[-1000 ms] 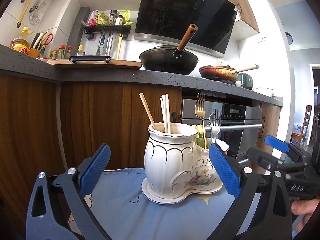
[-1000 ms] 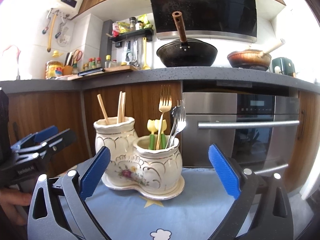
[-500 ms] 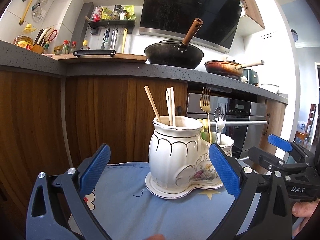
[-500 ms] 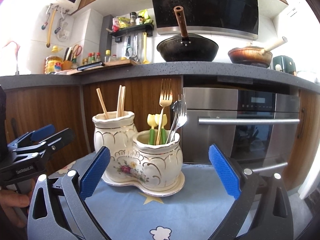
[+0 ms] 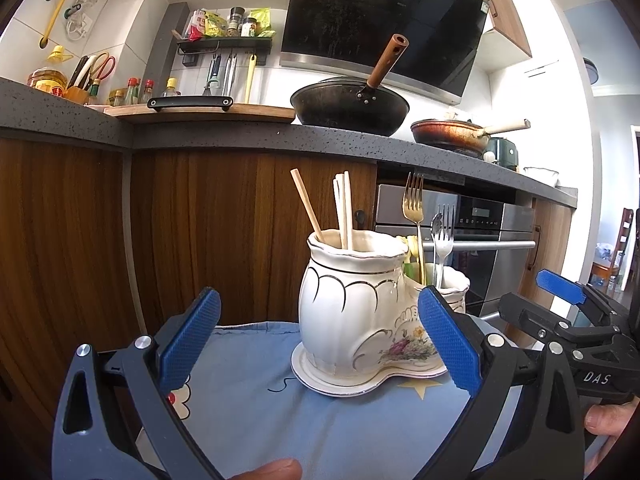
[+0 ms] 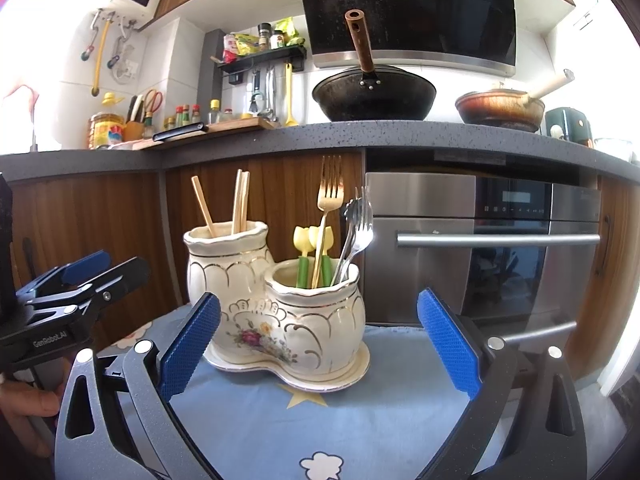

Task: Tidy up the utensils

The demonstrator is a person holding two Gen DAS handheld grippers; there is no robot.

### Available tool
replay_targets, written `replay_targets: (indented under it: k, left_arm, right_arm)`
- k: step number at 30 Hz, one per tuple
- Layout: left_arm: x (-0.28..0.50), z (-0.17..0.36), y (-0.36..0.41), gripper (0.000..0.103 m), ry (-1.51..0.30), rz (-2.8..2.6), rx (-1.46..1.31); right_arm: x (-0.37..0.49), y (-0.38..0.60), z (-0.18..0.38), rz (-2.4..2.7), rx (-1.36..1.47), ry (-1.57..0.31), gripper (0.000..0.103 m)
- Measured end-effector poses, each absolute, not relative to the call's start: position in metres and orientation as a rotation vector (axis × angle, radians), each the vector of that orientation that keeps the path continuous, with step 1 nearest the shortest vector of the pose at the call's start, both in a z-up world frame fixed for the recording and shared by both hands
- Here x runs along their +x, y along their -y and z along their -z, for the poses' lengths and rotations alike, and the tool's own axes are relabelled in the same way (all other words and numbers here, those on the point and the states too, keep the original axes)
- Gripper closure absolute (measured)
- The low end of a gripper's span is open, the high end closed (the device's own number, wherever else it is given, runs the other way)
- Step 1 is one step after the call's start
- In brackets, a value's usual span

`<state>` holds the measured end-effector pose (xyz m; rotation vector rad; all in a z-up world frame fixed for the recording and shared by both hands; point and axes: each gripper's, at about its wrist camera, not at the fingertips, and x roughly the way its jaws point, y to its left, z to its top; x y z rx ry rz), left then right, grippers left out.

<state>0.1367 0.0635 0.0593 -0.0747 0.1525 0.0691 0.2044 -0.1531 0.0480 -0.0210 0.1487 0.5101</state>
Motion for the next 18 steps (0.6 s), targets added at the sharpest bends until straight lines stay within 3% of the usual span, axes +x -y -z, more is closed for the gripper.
replay_targets:
  k: [18]
  left_arm:
    - [0.1374,-0.0593,-0.0606,0.005,-0.158,-0.073,-0.060]
  right_arm:
    - [0.2048,0.1507,-0.0474,-0.515,-0.022,-0.150,0.005]
